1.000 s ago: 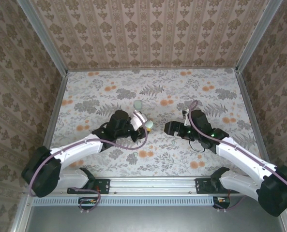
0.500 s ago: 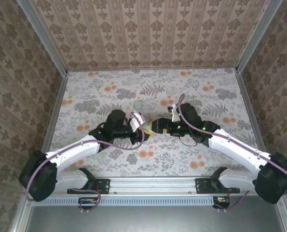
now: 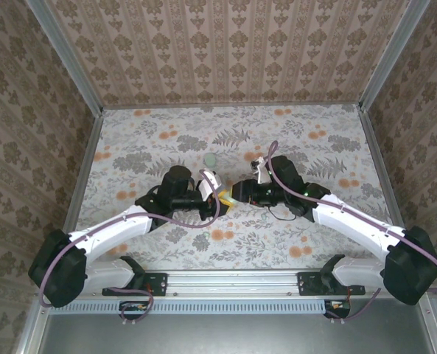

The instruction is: Insert the wireless bluetooth earbuds into the charging case

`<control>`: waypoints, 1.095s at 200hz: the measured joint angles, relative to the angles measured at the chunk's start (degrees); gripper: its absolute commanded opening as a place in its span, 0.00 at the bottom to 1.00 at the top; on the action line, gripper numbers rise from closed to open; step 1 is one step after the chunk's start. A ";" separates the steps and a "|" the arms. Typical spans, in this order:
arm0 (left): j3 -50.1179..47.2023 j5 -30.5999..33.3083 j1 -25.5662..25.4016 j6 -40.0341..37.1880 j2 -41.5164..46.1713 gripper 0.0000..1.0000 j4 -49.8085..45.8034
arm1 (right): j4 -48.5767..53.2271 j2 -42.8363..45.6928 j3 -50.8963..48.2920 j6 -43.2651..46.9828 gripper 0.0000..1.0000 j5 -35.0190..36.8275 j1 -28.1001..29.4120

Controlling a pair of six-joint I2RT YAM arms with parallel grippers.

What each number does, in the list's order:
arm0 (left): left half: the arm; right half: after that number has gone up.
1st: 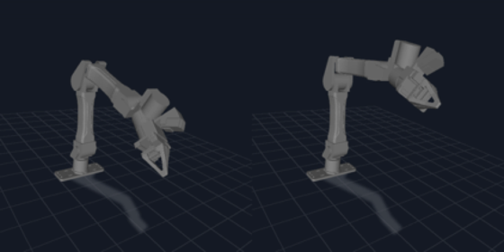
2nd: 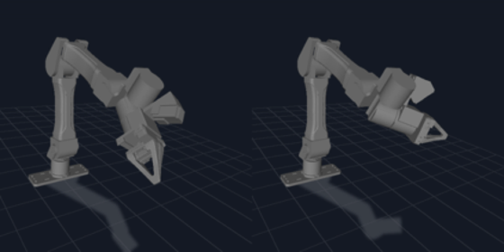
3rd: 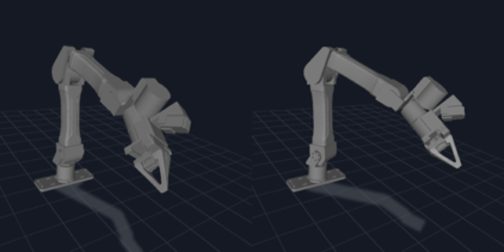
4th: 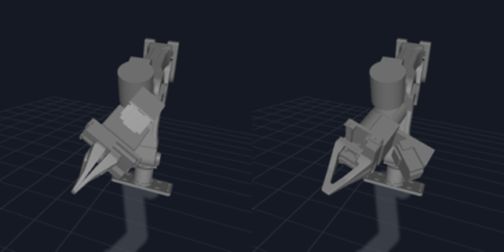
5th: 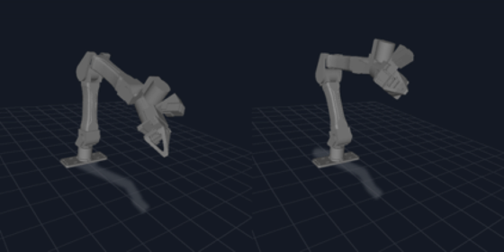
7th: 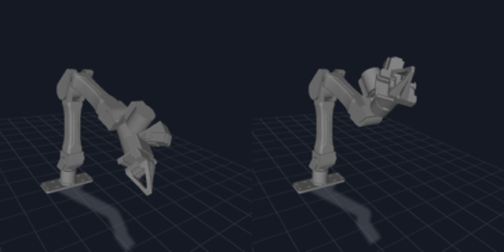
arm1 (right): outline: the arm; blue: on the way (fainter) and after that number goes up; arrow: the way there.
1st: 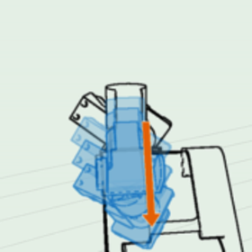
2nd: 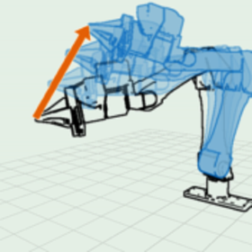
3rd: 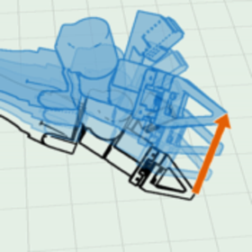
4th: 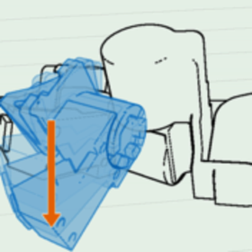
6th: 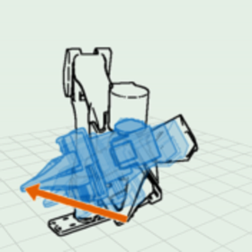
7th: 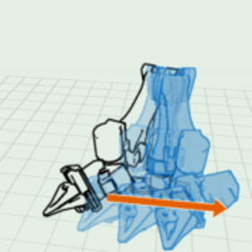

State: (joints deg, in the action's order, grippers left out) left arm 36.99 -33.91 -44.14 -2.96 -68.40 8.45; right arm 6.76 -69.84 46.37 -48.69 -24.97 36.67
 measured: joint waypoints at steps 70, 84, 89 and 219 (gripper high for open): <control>0.59 1.53 0.74 2.23 0.02 0.57 -0.04 | -7.72 -0.31 -2.99 -8.00 0.11 -1.31 -0.09; 0.66 3.26 0.94 4.17 0.48 0.68 0.57 | -8.94 -0.57 -3.39 -9.73 0.10 -1.38 -0.07; 0.63 4.00 1.16 5.16 0.87 0.71 0.83 | -9.33 -0.63 -3.48 -10.23 0.10 -1.42 -0.07; -6.14 7.45 5.99 18.62 10.03 0.85 16.72 | -20.28 -2.32 -4.83 -26.86 0.11 -8.83 -6.64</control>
State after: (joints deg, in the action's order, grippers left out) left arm 30.85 -26.46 -38.15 15.66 -58.37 25.17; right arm -13.52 -72.16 41.54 -75.55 -33.80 30.02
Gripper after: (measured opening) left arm 0.868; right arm 0.242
